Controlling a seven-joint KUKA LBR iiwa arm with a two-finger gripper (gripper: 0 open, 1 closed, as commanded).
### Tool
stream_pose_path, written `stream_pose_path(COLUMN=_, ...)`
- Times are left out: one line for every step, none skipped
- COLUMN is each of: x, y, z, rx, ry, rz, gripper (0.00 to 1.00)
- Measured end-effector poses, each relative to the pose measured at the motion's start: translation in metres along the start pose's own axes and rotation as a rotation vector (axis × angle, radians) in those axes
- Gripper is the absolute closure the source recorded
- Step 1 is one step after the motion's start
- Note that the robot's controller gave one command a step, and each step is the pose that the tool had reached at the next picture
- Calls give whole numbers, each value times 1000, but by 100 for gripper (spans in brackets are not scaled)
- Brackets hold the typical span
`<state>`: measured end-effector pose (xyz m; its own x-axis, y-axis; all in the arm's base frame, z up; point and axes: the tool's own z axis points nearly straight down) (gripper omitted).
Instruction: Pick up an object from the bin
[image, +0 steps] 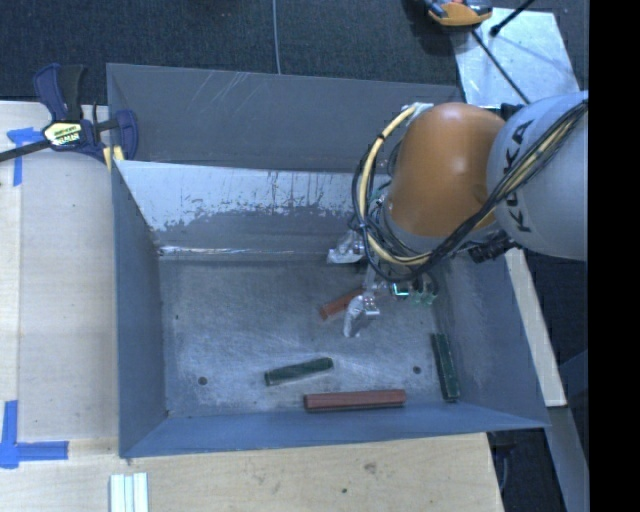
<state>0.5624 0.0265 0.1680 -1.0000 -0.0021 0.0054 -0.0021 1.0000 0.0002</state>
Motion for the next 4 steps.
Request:
stream_pose_path(x=-2, y=0, z=-5, rx=0, ry=-9, rz=1, gripper=0)
stream_pose_path(x=-14, y=-21, z=26, rx=0, ry=-19, rz=11, gripper=0)
stream_pose_path(x=-31, y=-42, z=87, rx=1, ry=-9, rz=-198, gripper=0)
stream_pose_path(x=-35, y=-49, z=92, rx=-4, ry=-13, rz=-203, gripper=0)
